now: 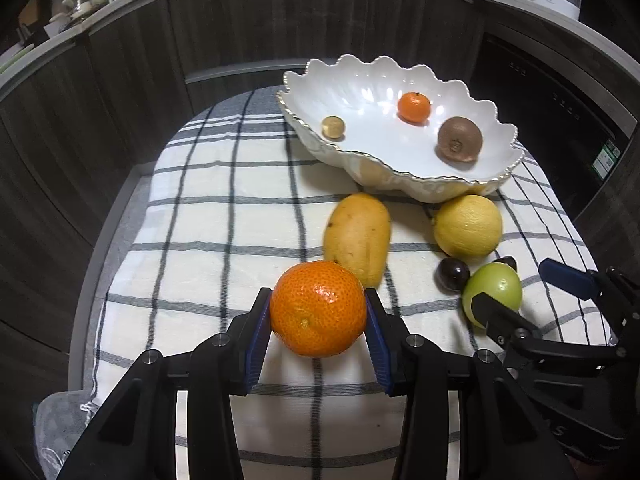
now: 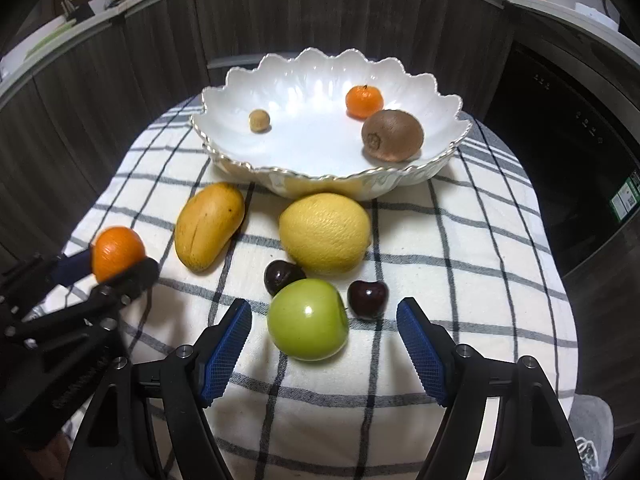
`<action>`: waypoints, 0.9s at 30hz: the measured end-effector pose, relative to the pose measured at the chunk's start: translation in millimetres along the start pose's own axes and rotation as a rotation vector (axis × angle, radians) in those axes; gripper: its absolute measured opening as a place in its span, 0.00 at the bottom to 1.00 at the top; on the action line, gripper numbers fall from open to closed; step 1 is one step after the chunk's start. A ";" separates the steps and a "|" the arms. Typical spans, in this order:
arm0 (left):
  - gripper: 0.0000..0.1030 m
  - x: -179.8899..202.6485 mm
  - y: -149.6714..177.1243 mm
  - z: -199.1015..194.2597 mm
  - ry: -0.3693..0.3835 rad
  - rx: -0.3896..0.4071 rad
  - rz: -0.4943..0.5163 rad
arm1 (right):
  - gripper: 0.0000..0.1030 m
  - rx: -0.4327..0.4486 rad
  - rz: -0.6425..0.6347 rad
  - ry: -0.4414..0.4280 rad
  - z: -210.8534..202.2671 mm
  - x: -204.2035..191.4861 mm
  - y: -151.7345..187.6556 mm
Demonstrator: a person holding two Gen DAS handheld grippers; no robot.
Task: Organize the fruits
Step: 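Grasp the orange with the left tool while the right tool grasps the green apple, then carry the orange and green apple over the white bowl while opening both tools to drop them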
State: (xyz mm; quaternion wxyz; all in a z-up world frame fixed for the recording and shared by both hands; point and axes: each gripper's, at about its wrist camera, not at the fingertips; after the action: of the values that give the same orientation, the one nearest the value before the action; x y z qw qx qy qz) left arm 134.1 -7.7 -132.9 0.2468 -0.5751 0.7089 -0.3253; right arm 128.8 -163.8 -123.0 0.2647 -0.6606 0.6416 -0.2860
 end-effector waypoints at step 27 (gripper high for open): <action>0.42 4.6 -14.6 -10.8 0.016 0.024 -0.005 | 0.47 0.008 0.029 -0.038 -5.9 1.2 -6.3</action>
State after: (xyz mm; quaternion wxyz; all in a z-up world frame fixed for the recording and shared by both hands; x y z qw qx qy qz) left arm 134.8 -12.2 -114.8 0.2471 -0.5712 0.7054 -0.3393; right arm 128.9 -164.7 -114.3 0.2837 -0.6554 0.6448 -0.2723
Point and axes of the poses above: each gripper's, at about its wrist camera, not at the fingertips, and z roughly the way its jaws point, x to its right, y to its underside, and after that the axes turned 13 degrees about x, right-handed
